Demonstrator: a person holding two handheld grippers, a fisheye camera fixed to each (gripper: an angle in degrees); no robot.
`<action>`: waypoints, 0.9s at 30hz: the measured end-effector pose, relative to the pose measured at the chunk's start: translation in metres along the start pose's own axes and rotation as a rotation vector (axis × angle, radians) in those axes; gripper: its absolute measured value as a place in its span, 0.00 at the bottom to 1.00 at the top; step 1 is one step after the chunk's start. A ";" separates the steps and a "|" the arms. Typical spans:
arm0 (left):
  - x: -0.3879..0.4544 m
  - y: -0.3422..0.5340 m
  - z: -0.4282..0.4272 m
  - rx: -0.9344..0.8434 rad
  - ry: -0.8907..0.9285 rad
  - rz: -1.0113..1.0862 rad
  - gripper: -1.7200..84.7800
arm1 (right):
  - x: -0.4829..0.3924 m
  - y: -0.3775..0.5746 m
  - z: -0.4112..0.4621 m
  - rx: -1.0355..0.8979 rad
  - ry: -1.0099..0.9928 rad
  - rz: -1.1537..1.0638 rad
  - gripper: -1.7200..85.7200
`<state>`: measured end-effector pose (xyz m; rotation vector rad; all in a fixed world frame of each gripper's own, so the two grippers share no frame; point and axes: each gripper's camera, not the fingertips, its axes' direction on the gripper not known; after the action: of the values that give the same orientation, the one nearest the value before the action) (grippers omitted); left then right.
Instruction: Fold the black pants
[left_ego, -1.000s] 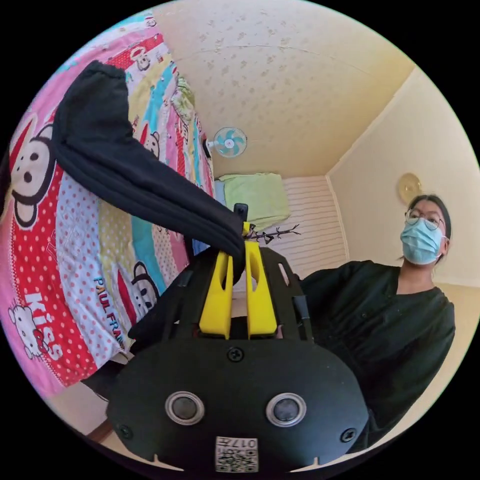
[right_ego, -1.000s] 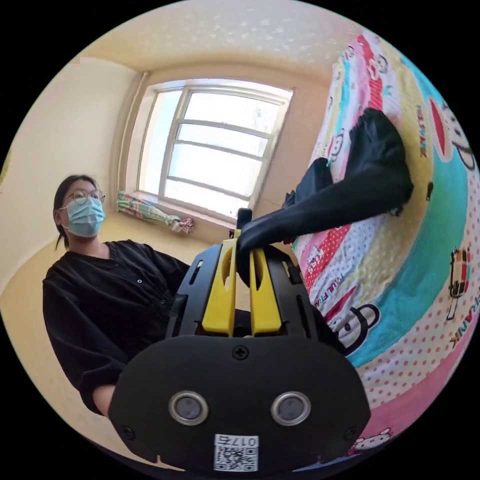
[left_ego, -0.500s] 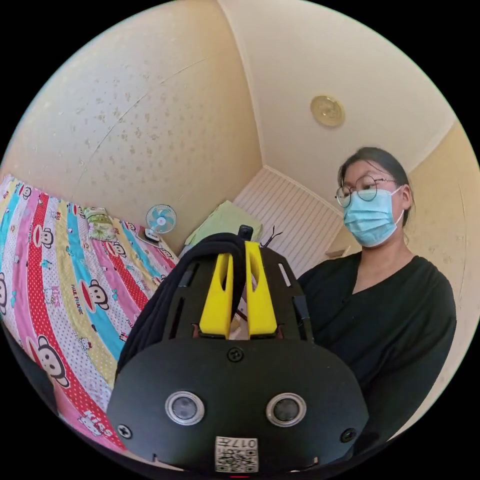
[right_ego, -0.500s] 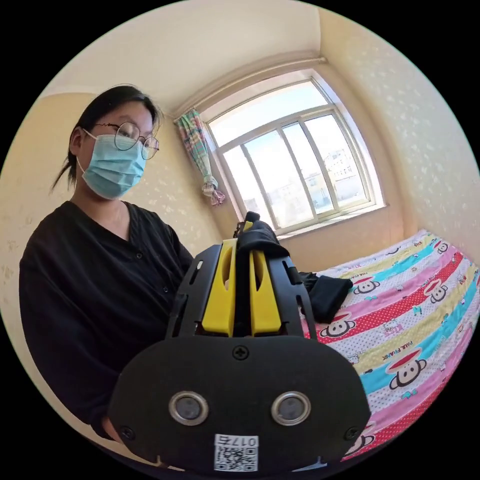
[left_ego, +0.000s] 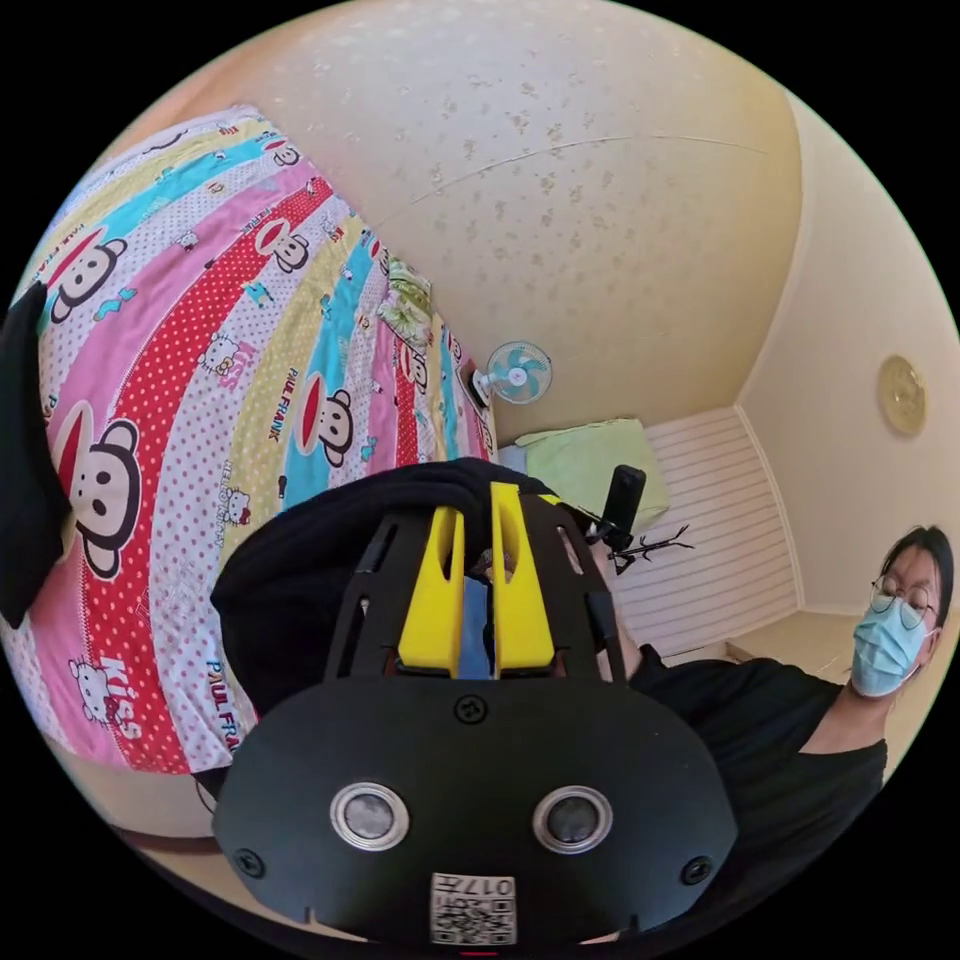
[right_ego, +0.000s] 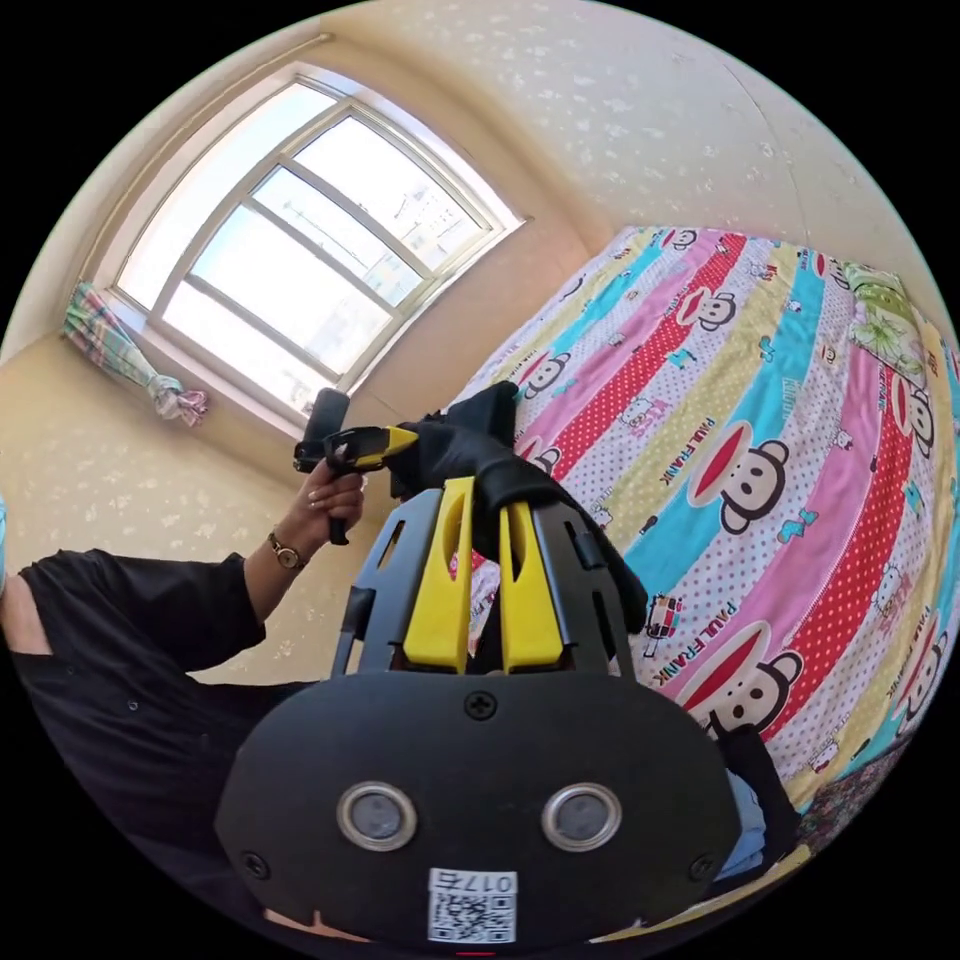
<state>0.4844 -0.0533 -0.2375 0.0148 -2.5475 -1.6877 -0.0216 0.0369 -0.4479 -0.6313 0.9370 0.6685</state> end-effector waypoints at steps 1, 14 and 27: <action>-0.013 0.016 0.009 -0.022 -0.030 -0.028 0.07 | 0.005 0.013 0.018 -0.037 0.026 0.021 0.03; -0.138 0.175 0.091 -0.354 -0.137 -0.483 0.15 | 0.103 0.159 0.171 -0.580 0.000 0.420 0.15; -0.200 0.110 0.063 -0.182 -0.048 -0.490 0.26 | 0.218 0.099 0.206 -0.313 -0.292 0.722 0.29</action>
<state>0.6829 0.0582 -0.1739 0.6413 -2.5549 -2.0934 0.1018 0.3029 -0.5648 -0.4387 0.7812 1.5311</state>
